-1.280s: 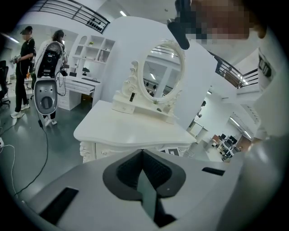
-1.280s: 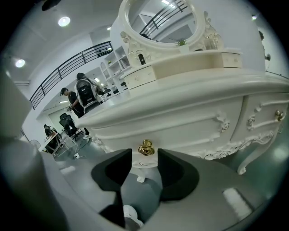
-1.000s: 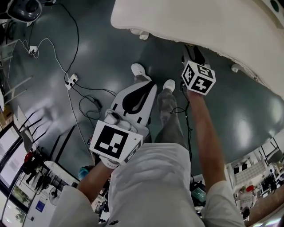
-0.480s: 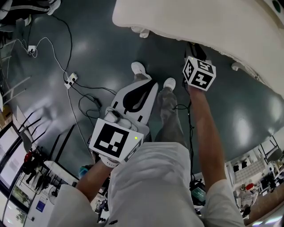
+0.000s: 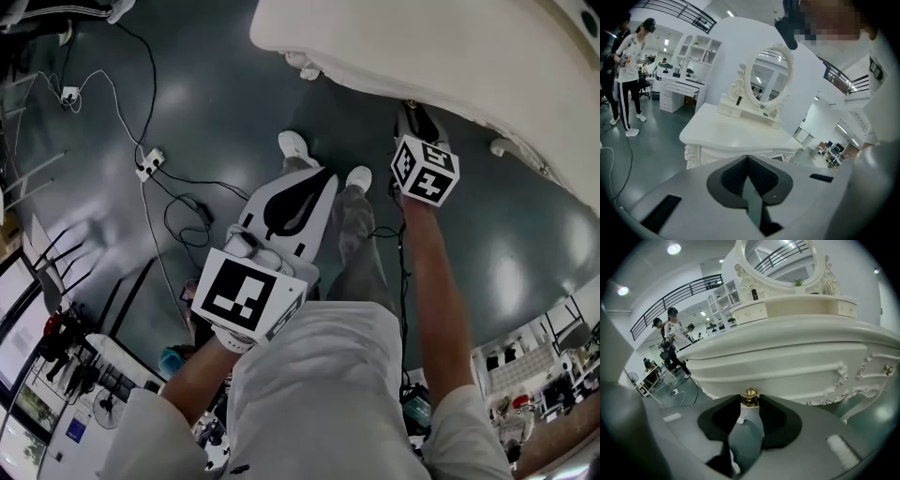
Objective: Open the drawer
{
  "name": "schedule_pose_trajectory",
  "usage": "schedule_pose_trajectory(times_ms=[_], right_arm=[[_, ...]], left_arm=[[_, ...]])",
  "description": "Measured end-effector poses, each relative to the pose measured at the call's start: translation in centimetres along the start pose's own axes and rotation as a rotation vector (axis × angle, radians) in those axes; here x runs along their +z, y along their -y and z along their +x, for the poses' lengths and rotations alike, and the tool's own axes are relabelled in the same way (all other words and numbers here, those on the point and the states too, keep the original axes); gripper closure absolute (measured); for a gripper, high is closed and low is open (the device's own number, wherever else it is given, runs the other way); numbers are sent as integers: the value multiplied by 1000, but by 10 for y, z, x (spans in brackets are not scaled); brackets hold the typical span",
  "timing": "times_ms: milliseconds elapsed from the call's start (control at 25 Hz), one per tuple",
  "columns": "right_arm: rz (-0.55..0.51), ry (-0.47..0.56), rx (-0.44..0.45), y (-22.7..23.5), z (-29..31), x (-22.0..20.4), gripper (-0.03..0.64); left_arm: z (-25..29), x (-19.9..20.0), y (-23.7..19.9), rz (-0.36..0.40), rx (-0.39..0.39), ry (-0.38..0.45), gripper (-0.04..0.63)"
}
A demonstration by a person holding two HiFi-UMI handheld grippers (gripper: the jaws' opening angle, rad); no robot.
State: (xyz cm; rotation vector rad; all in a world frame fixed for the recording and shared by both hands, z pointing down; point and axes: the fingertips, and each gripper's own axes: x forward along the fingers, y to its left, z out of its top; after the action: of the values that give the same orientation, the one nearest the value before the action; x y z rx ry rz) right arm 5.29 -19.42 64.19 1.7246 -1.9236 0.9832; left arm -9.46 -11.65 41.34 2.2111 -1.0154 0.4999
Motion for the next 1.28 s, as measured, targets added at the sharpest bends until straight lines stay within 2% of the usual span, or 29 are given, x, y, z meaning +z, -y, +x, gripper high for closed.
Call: schedule_pose_trajectory(times_ms=[1280], right_arm=[[20,-93,53,-28,-69,-88,482]], left_arm=[[-10,-17,20,-7,-7,1,586]])
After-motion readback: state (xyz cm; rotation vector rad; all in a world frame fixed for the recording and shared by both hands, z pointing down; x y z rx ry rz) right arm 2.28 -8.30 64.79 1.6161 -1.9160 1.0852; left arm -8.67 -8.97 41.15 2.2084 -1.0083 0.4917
